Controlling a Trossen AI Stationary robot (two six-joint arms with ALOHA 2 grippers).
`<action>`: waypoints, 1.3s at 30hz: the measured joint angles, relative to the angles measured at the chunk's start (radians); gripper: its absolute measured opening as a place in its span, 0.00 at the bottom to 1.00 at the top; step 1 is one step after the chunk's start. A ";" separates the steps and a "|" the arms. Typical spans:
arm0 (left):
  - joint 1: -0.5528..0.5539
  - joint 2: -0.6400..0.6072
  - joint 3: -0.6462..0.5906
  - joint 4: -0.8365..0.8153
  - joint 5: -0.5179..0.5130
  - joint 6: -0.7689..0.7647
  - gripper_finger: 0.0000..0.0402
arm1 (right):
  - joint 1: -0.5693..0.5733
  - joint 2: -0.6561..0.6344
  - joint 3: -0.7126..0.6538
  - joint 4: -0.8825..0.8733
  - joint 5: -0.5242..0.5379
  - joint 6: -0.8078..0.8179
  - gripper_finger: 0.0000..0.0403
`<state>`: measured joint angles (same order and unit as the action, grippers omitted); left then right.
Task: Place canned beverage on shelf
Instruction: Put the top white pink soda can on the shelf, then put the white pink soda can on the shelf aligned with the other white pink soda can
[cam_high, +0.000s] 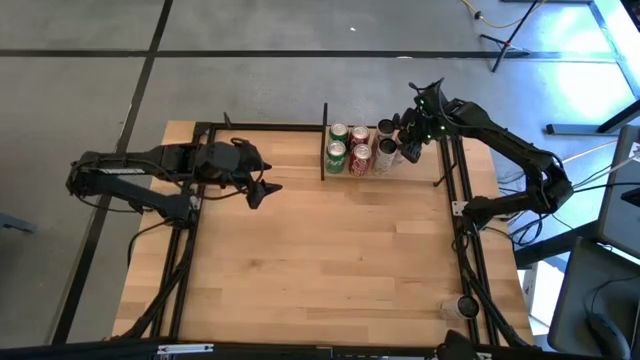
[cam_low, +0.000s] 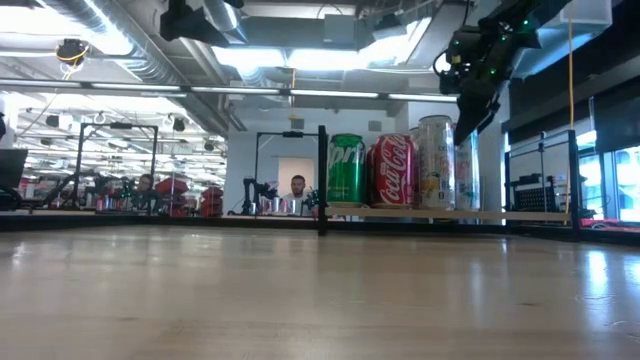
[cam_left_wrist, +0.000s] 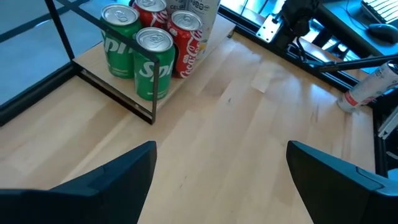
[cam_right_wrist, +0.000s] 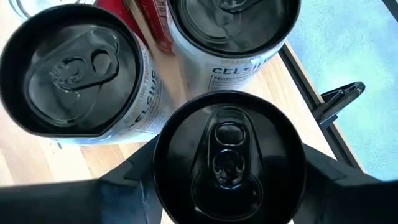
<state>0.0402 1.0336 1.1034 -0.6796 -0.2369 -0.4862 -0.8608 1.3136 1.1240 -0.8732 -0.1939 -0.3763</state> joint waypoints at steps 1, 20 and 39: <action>0.002 0.000 0.000 0.000 0.006 0.000 0.86 | 0.000 0.000 0.000 -0.001 0.007 -0.002 0.56; 0.013 0.000 0.000 0.000 0.067 -0.001 0.86 | 0.003 -0.003 0.141 -0.064 0.064 -0.033 0.93; 0.013 0.000 0.000 0.000 0.011 0.026 0.86 | 0.078 -0.038 0.483 -0.184 -0.033 0.302 0.93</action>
<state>0.0530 1.0336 1.1034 -0.6792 -0.2261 -0.4602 -0.7827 1.2755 1.6074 -1.0573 -0.2268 -0.0747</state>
